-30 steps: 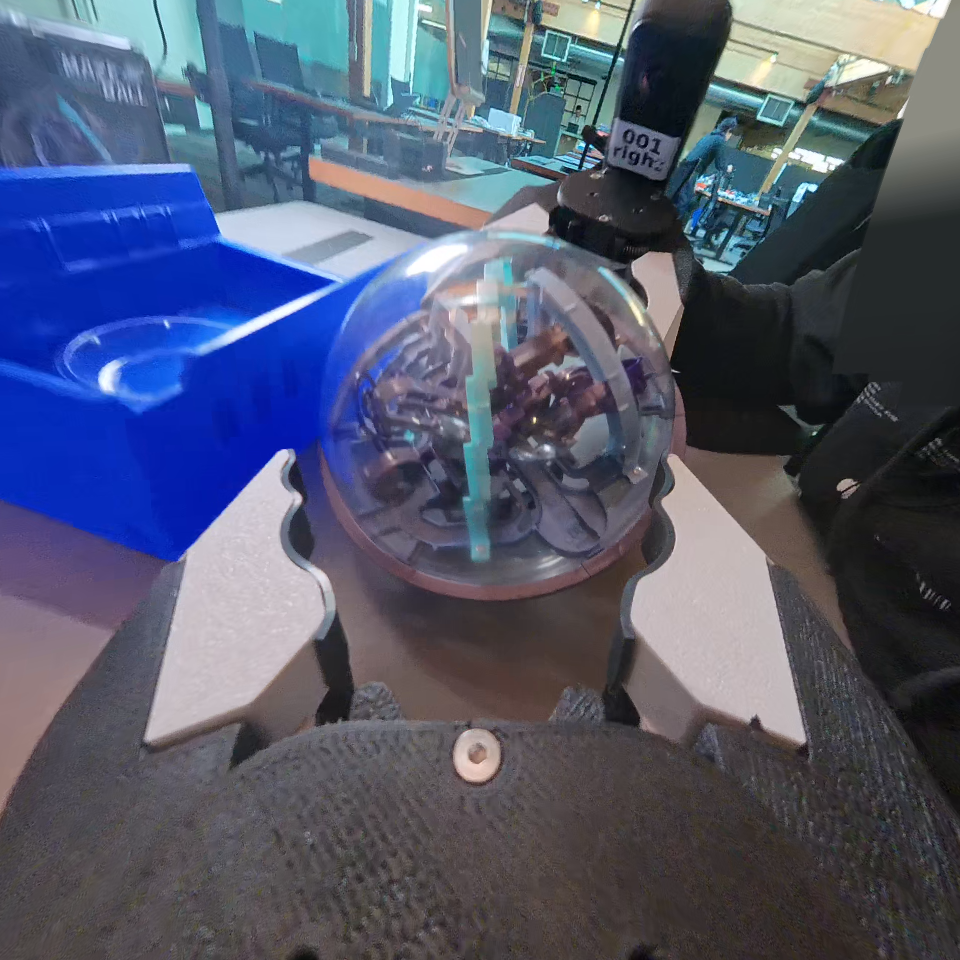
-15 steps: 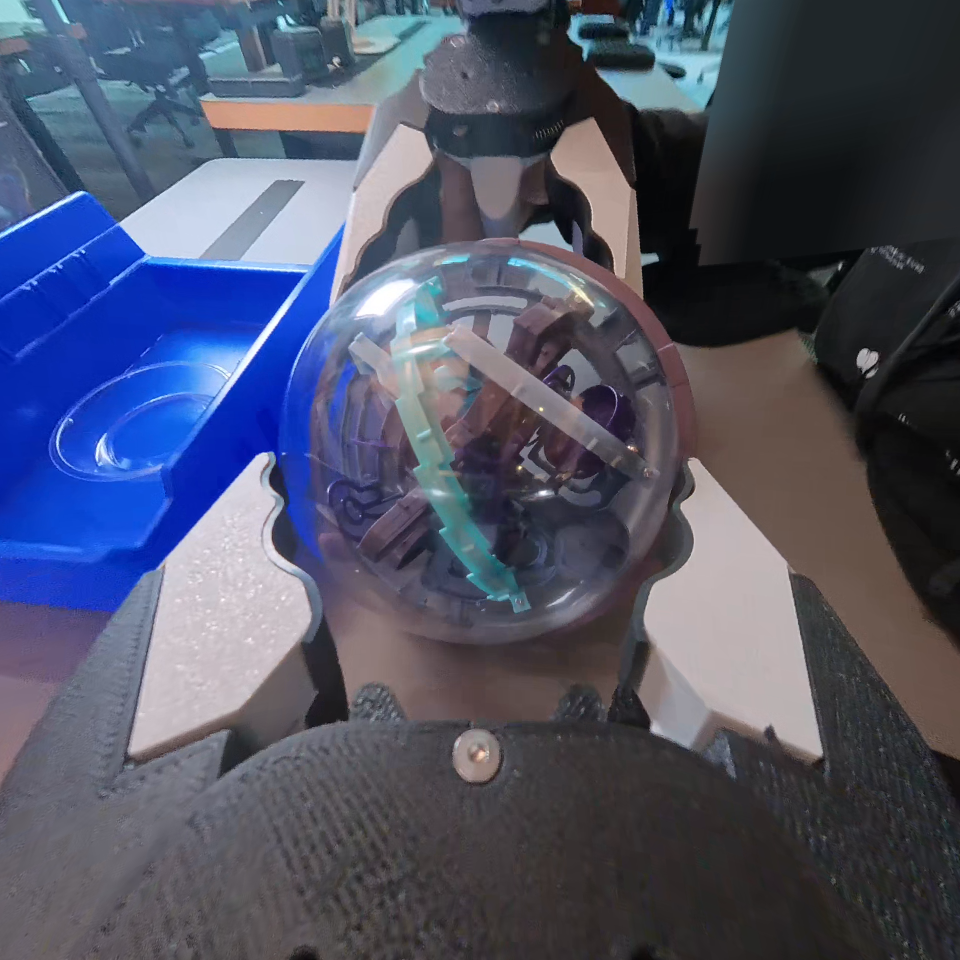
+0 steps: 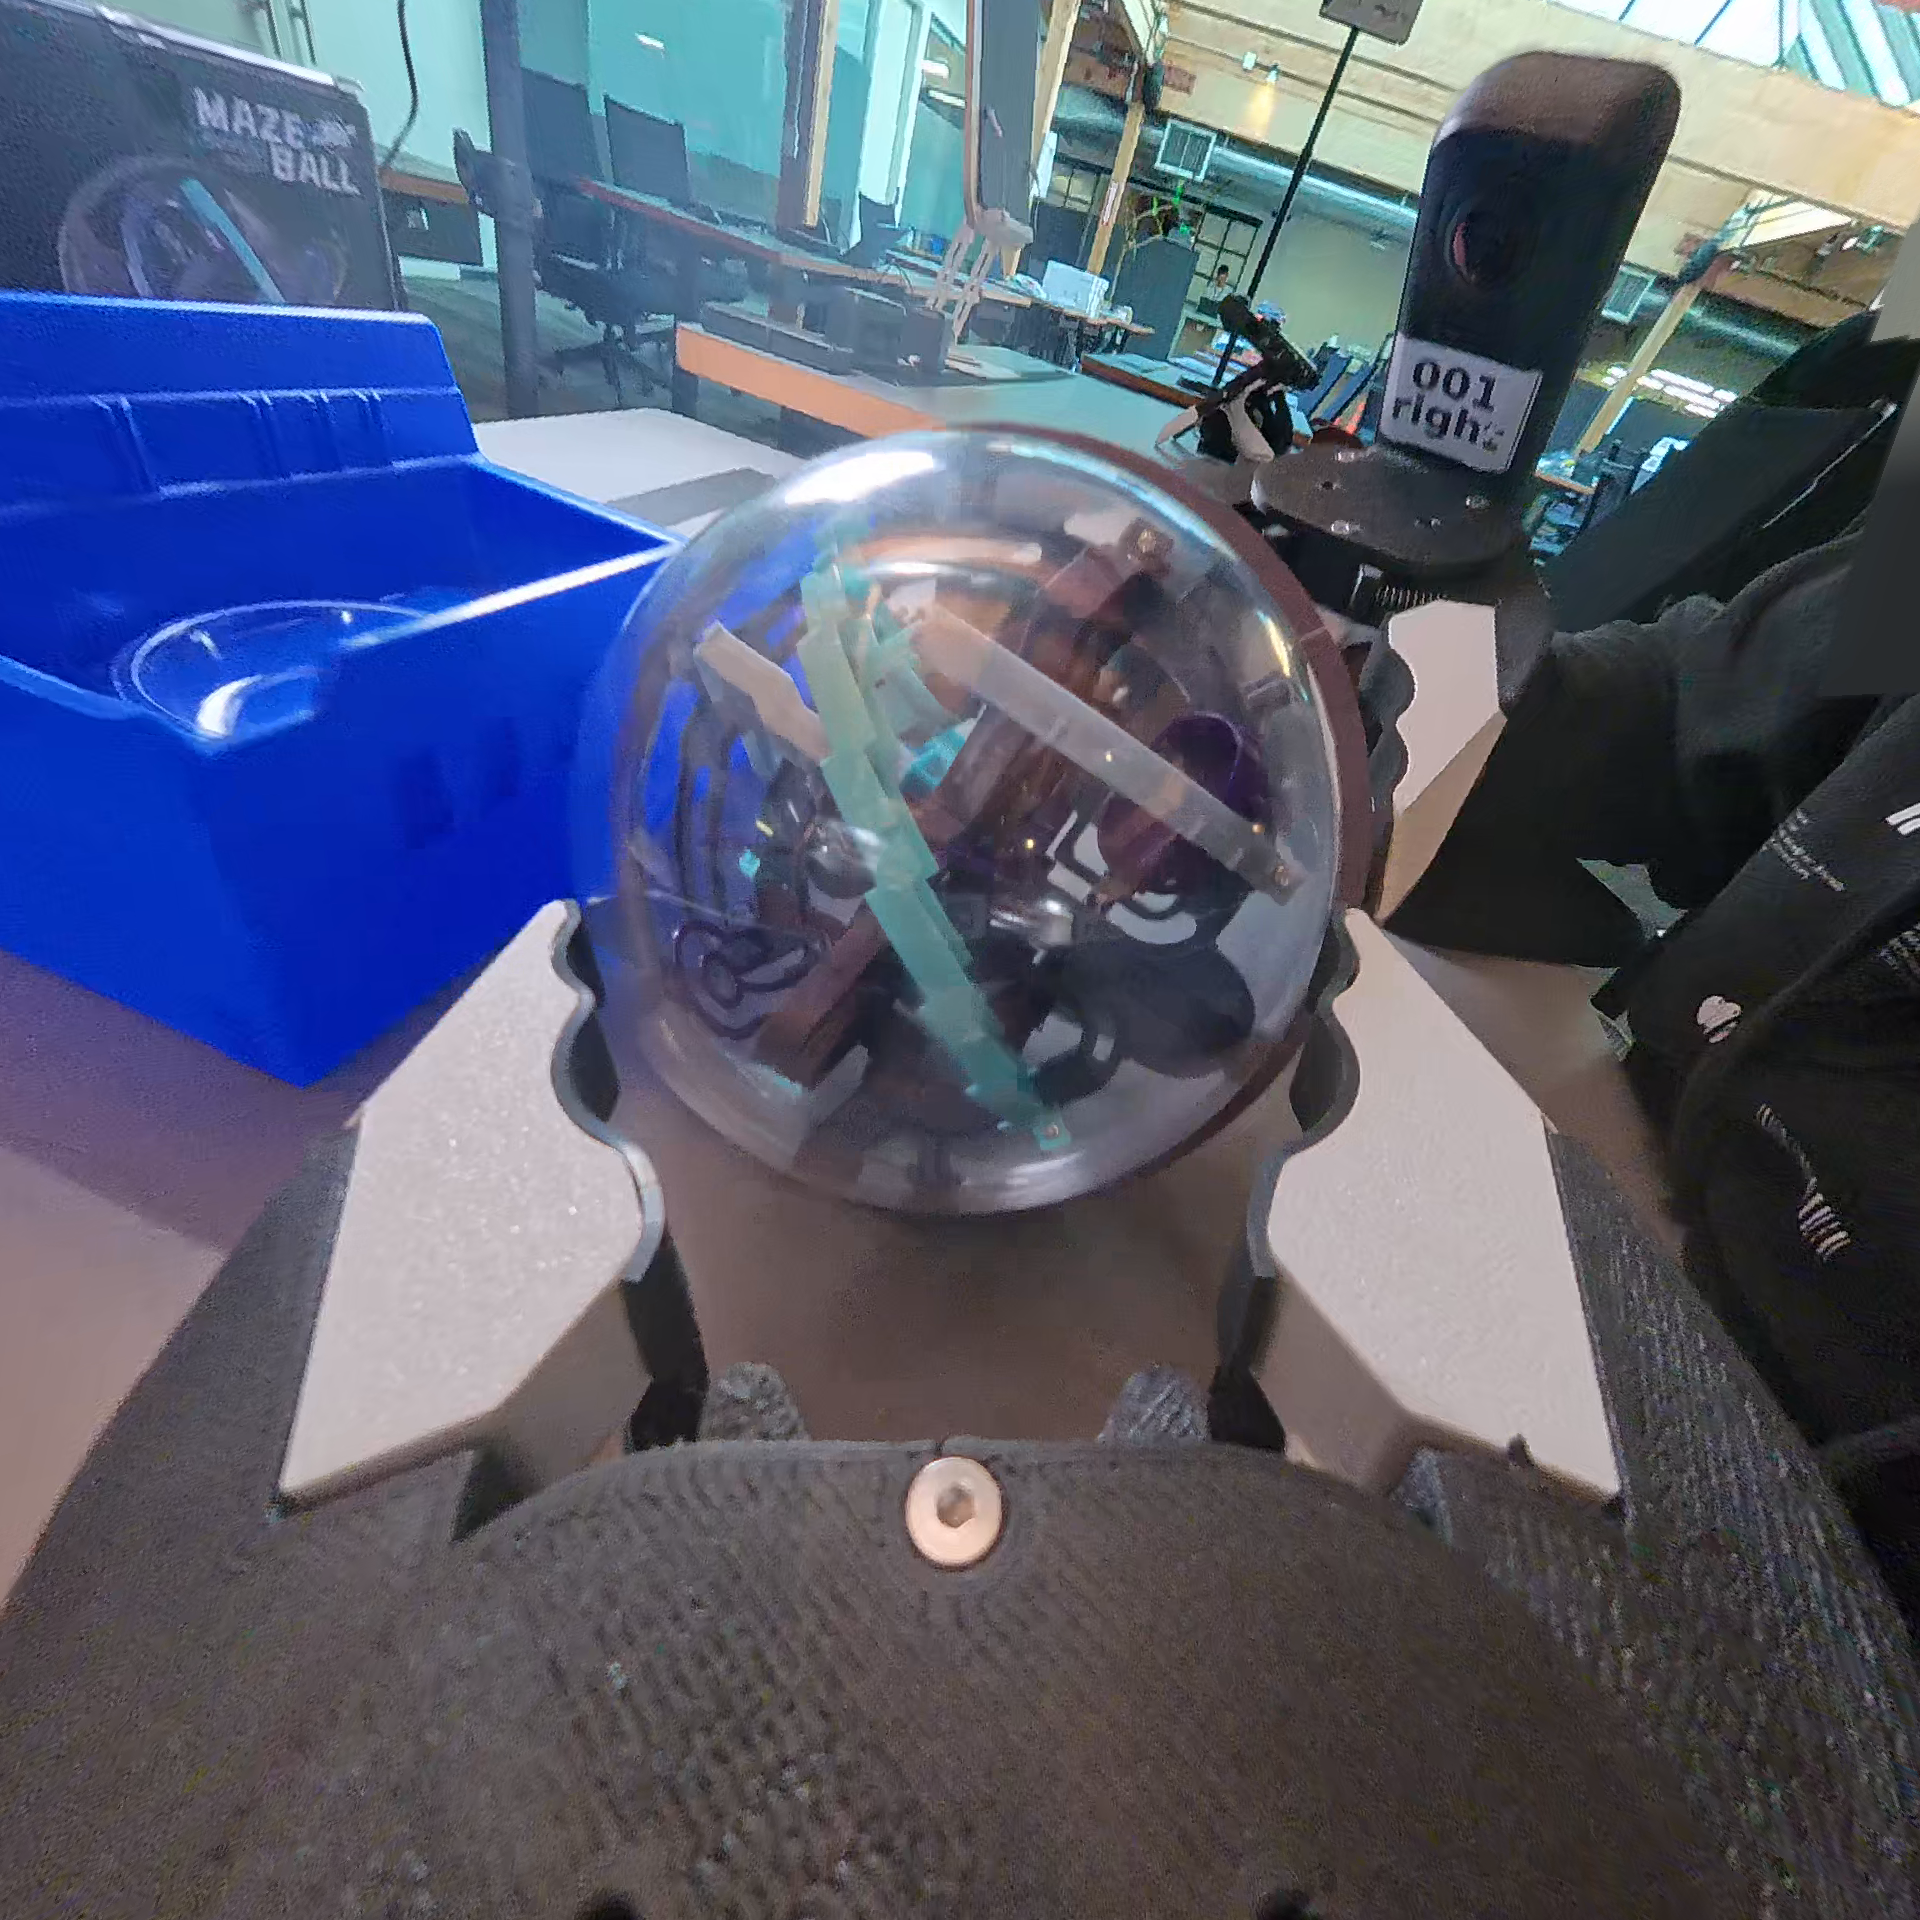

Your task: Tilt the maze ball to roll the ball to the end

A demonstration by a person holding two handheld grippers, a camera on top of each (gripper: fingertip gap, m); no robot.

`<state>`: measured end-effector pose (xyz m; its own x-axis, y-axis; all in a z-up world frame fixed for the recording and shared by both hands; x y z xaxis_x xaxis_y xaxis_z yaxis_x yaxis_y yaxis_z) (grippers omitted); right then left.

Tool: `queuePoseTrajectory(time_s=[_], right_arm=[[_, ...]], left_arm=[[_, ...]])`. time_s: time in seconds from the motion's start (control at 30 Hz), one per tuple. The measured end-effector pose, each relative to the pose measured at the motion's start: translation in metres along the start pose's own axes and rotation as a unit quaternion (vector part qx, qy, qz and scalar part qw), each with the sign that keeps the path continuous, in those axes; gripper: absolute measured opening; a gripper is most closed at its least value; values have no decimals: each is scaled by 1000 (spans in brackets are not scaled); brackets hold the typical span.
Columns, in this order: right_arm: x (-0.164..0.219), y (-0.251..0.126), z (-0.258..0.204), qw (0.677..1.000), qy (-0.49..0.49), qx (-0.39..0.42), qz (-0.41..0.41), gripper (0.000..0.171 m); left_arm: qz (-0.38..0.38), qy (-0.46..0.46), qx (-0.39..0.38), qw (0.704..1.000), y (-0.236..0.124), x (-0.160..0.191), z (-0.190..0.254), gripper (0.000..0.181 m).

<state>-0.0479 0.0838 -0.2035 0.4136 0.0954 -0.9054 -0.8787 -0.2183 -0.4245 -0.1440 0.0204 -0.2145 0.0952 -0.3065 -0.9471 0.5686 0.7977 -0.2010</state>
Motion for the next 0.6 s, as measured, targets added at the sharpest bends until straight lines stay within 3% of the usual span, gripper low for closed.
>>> queuePoseTrajectory(time_s=[0.13, 0.23, 0.47, 0.6], right_arm=[[-1, 0, 1, 999, -17, -25, -21, 143], [1, -4, 1, 996, -52, -66, -40, 143], [-4, -2, 2, 975, -152, -131, -100, 141], [-10, 3, -2, 965, -188, -143, -115, 140]], left_arm=[[-17, 14, -10, 1000, -1, 6, 6, 130], [-50, 24, 27, 998, -11, 9, 11, 124], [-88, 67, 77, 991, -16, -27, 1, 140], [-141, 103, 95, 980, 2, -16, 5, 146]])
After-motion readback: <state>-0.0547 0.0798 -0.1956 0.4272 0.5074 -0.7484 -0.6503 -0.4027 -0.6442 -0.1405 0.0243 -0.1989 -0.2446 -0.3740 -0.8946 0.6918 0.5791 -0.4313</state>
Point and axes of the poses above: each gripper's, where its closed fingertips meet, y out along the fingers, x out of its underside, z = x × y across the jaws, the point moved 4 cm from there along -y, back along the fingers, and after that the axes turned 4 degrees about -z, right-handed, at the moved point
